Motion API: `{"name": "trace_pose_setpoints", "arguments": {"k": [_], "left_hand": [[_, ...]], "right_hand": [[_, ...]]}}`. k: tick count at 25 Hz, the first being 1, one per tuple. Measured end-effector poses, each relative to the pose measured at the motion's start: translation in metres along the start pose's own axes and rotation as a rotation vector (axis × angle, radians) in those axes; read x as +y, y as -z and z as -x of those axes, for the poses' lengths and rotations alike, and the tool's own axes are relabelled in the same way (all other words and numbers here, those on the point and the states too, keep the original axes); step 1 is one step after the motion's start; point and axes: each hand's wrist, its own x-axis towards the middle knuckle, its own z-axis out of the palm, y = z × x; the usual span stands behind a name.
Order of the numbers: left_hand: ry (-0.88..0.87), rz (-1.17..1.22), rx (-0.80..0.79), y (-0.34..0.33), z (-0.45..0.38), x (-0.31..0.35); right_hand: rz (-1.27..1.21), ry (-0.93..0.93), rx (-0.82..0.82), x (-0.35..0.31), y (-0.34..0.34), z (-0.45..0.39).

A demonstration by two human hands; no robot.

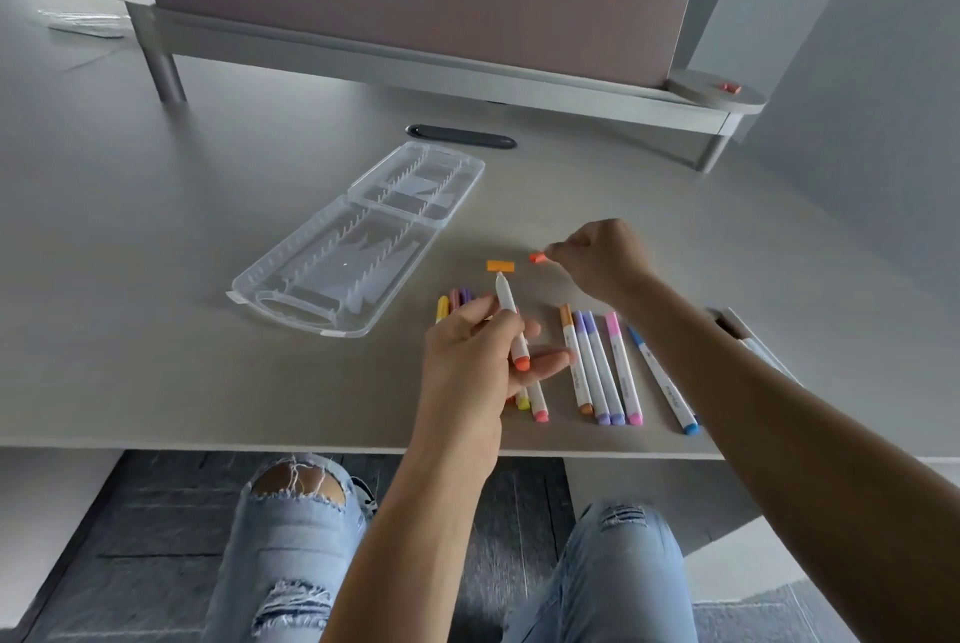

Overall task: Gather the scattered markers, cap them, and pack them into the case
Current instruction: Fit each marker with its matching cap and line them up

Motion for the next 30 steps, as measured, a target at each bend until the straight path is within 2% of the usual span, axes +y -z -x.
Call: {"name": "trace_pose_setpoints", "arguments": {"k": [4,6,9,13,15,17,20,22,27,30], "left_hand": [[-0.005,0.015,0.006,0.005,-0.003,-0.002],[-0.015,0.014,0.0,0.005,-0.004,-0.002],[-0.018,0.0,0.003,0.003,-0.005,-0.004],[-0.02,-0.037,-0.01,0.002,-0.003,-0.008],[-0.043,-0.089,-0.038,0.001,0.002,-0.008],[-0.059,-0.118,-0.046,0.0,0.006,-0.009],[-0.059,-0.132,-0.043,-0.003,0.013,-0.012],[-0.049,-0.128,-0.037,-0.005,0.018,-0.013],[-0.052,-0.124,-0.054,-0.011,0.034,-0.017],[-0.058,-0.117,-0.071,-0.012,0.04,-0.019]], "right_hand": [[0.224,0.007,0.024,-0.002,-0.021,-0.016],[0.248,0.03,0.066,-0.005,-0.025,-0.016],[0.093,0.079,0.048,-0.003,-0.028,-0.017],[-0.277,0.078,-0.015,-0.003,-0.023,-0.013],[-0.496,0.02,-0.113,-0.007,-0.011,0.001],[-0.606,-0.003,-0.239,-0.009,0.005,0.018],[-0.663,0.022,-0.402,-0.005,0.023,0.042],[-0.65,0.052,-0.452,-0.004,0.029,0.055],[-0.751,0.01,-0.394,0.003,0.044,0.068],[-0.716,-0.001,-0.337,0.008,0.052,0.074]]}}
